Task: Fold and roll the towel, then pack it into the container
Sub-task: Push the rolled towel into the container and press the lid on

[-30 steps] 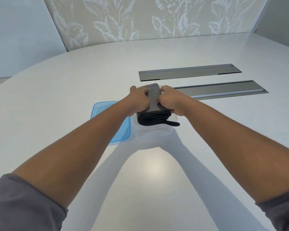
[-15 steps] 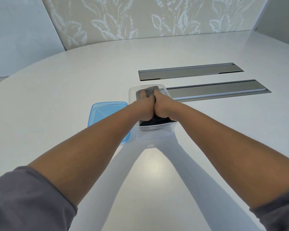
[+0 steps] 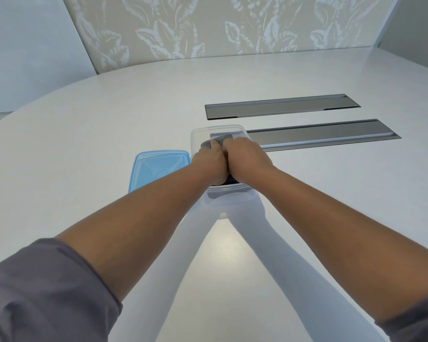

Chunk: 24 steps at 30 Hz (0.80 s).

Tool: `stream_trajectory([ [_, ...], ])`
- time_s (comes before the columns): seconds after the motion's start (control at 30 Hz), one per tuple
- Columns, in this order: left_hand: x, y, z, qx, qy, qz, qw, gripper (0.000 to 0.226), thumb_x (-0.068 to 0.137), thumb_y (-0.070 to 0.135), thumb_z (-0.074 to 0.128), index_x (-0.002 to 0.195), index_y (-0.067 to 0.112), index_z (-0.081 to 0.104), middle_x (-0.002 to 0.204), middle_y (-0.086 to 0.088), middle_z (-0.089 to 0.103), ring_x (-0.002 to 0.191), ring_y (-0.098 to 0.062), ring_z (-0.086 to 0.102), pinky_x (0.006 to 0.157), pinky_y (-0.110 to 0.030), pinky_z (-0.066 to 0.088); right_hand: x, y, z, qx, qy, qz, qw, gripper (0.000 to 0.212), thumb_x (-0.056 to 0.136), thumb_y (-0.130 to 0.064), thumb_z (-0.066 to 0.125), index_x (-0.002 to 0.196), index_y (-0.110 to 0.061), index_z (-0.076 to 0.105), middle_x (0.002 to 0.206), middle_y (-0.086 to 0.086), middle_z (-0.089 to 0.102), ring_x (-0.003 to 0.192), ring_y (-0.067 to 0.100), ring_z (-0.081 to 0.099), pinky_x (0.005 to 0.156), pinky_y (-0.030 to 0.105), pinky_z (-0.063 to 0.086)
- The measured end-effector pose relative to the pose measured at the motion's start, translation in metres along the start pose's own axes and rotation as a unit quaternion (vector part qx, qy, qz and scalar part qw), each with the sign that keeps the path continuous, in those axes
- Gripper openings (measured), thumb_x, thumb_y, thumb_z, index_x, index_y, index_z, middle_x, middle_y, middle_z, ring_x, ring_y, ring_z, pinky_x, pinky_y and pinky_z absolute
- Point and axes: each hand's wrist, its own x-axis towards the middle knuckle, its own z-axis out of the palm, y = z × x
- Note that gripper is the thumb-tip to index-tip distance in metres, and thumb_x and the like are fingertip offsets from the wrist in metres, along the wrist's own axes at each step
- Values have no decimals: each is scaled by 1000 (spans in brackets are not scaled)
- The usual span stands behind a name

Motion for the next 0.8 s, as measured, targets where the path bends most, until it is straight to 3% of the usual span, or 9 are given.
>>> stream_trajectory([
  [0.1,4,-1,1,81,77,81,990,66,96,40,53,154,14,32,152,-12,40,133,-34,41,99,-43,43,-1,7,6,35,83,5,996,17,87,-6,54,100,-15,61,107,8,63,100,31,63,72,36,45],
  [0.2,5,-1,0,18,50,89,995,76,101,49,42,163,17,12,170,-8,10,150,-37,21,112,-51,33,-2,17,10,185,118,89,972,33,82,-6,64,115,-10,61,123,11,58,109,32,56,83,39,52],
  [0.3,8,1,3,43,5,90,995,75,102,60,23,164,24,0,172,1,-8,156,-40,3,119,-55,22,-5,21,5,325,118,158,925,30,80,5,57,106,-9,53,107,9,56,90,29,54,58,28,40],
  [0.37,10,4,6,57,-27,80,995,76,101,64,21,164,27,-4,172,5,-11,155,-43,-3,120,-57,19,-8,23,1,383,95,195,898,30,87,5,54,113,-8,50,102,8,55,86,26,54,58,30,40],
  [0.5,14,8,17,60,-66,67,994,75,101,64,23,163,31,-6,171,9,-16,155,-44,-12,121,-59,11,-14,26,7,425,45,220,877,15,93,-2,50,106,-10,49,87,1,52,77,21,50,60,31,39],
  [0.67,18,6,24,89,-78,75,990,79,99,72,17,162,33,-9,170,7,-18,154,-45,-15,122,-60,9,-20,27,19,469,10,234,852,38,91,2,47,124,-14,55,107,9,63,91,26,58,70,32,48],
  [0.8,20,4,25,72,-92,76,990,81,98,74,17,162,34,-13,169,7,-22,153,-44,-19,122,-62,8,-18,28,23,465,13,232,854,40,93,3,48,128,-16,53,110,8,62,89,22,56,68,31,47],
])
